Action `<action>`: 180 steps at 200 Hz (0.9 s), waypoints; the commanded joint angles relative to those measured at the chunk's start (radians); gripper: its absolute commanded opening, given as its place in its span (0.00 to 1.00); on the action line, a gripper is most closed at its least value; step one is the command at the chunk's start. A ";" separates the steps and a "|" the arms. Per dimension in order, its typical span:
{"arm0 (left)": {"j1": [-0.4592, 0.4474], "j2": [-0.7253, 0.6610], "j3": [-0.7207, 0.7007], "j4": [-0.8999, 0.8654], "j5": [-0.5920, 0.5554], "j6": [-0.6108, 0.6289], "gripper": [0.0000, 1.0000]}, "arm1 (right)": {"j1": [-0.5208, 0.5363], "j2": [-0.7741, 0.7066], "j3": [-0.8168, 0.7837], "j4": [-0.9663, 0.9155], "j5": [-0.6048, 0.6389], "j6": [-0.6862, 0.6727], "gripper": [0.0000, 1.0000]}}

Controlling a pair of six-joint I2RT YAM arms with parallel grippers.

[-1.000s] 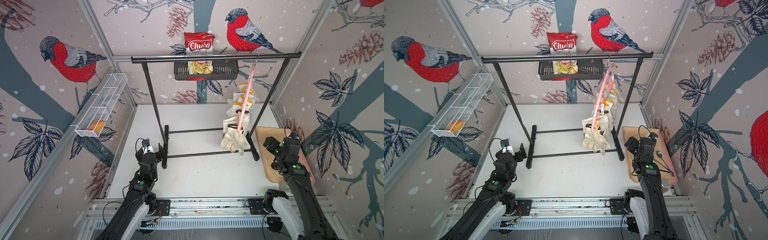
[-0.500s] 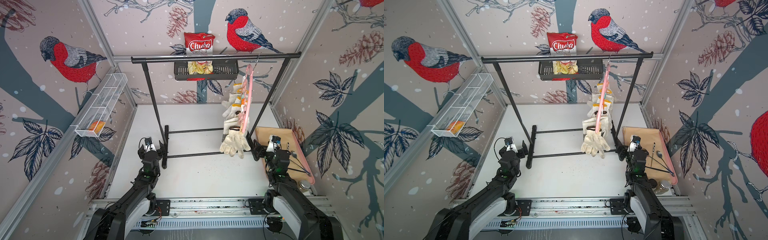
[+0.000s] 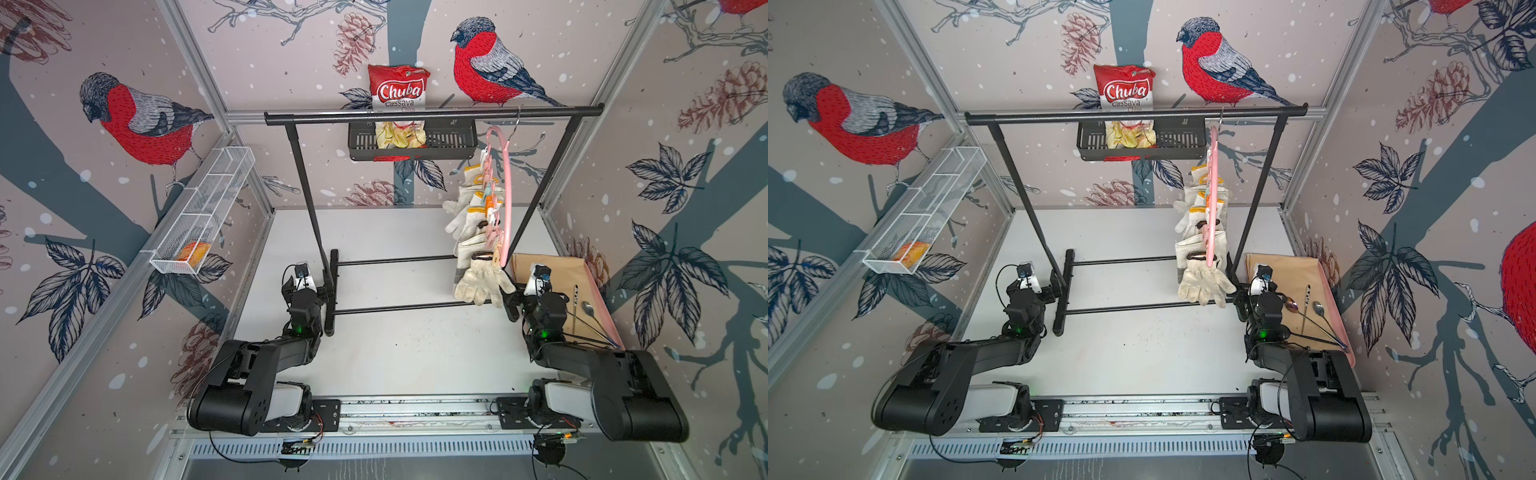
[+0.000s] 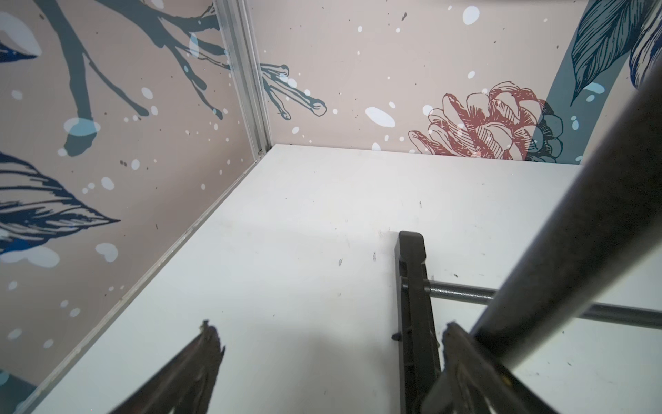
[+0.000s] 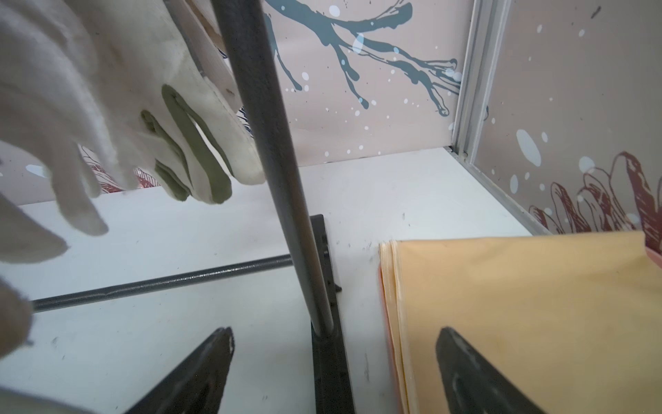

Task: Clip the gloves onto a hanger to dry
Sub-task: Reset both arms

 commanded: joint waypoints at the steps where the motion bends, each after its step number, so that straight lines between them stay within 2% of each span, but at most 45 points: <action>1: 0.006 0.038 0.026 0.102 0.099 0.085 0.96 | 0.008 0.059 0.044 0.067 -0.028 -0.090 0.91; 39: 0.055 0.090 0.023 0.144 0.196 0.089 0.96 | -0.042 0.252 0.013 0.338 -0.015 -0.024 0.95; 59: 0.082 0.145 0.013 0.209 0.227 0.067 0.96 | -0.053 0.211 0.051 0.195 -0.017 -0.021 0.98; 81: 0.093 0.200 0.008 0.288 0.217 0.052 0.95 | -0.054 0.246 0.025 0.305 -0.023 -0.013 1.00; 102: 0.094 0.206 0.016 0.279 0.174 0.034 0.96 | -0.054 0.234 0.033 0.265 -0.022 -0.018 1.00; 180: 0.102 0.206 0.021 0.273 0.175 0.025 0.96 | -0.054 0.239 0.026 0.291 -0.020 -0.017 1.00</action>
